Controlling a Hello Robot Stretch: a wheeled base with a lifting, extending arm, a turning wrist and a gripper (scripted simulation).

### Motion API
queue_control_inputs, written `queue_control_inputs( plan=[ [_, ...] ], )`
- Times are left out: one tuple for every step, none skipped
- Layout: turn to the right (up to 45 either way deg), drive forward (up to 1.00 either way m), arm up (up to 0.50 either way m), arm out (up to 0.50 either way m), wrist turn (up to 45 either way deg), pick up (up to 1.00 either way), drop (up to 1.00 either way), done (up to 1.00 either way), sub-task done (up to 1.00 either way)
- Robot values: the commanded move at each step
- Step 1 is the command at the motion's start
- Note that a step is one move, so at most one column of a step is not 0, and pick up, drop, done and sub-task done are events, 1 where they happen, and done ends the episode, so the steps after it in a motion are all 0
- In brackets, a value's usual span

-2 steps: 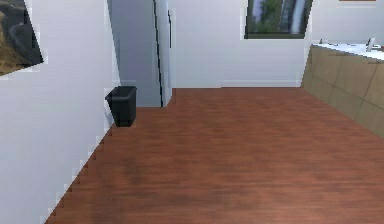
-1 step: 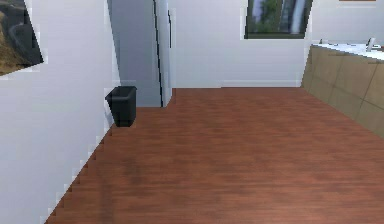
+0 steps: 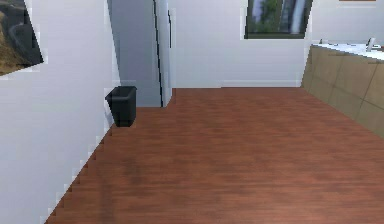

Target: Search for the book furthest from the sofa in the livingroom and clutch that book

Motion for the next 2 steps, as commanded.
queue_control_inputs(
  plan=[
    [0.0,0.0,0.1,0.0,0.0,0.0,0.0,0.0,0.0],
    [0.0,0.0,0.0,0.0,0.0,0.0,0.0,1.0,0.0]
  ],
)
